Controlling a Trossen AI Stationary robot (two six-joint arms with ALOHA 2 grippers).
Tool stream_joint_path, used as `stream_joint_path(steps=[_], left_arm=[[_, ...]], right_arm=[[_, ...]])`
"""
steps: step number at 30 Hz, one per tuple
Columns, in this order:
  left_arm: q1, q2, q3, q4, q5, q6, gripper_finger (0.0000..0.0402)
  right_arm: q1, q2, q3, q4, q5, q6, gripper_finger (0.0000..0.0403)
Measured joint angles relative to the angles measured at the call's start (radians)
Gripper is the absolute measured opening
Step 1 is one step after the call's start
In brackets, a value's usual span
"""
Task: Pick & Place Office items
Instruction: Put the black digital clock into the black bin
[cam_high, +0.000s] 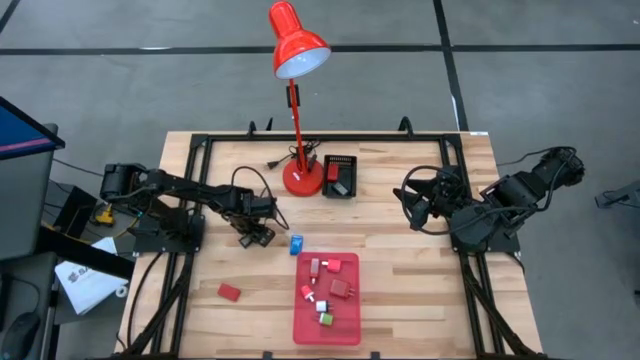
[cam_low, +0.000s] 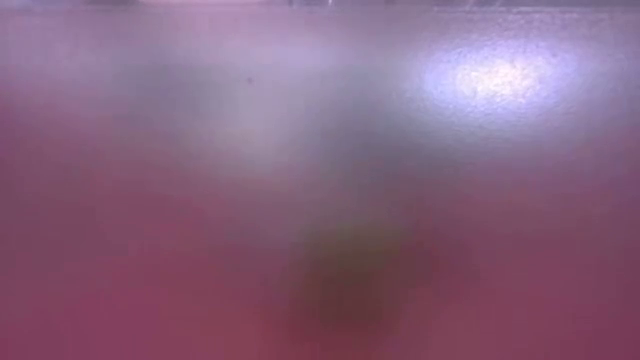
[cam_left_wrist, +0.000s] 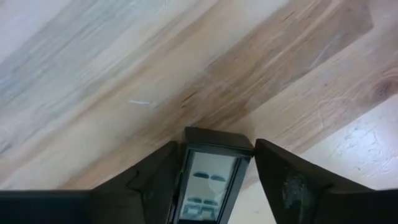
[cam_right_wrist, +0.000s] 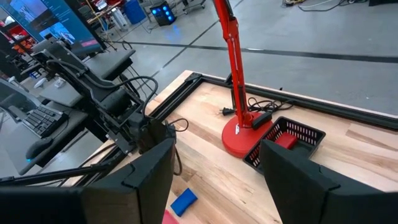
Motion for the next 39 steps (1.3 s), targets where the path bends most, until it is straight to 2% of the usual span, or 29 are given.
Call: stream_joint_path(steps=[9, 17, 22, 30, 39], left_arm=[[0.0, 0.0, 0.002, 0.041, -0.008, 0.0, 0.0156], [0.011, 0.0, 0.008, 0.163, -0.01, -0.047, 0.0167], [0.058, 0.0, 0.041, 0.293, -0.004, -0.073, 0.016], [0.132, 0.0, 0.102, 0.597, 0.012, -0.16, 0.0167], [0.176, 0.018, 0.16, 0.784, -0.1, -0.207, 0.0164]], right_arm=[[0.0, 0.0, 0.0, 0.0, 0.0, 0.0, 0.0229], [0.0, 0.0, 0.0, 0.0, 0.0, 0.0, 0.0229], [0.0, 0.0, 0.0, 0.0, 0.0, 0.0, 0.0229], [0.0, 0.0, 0.0, 0.0, 0.0, 0.0, 0.0229], [0.0, 0.0, 0.0, -0.019, 0.0, -0.005, 0.0229]])
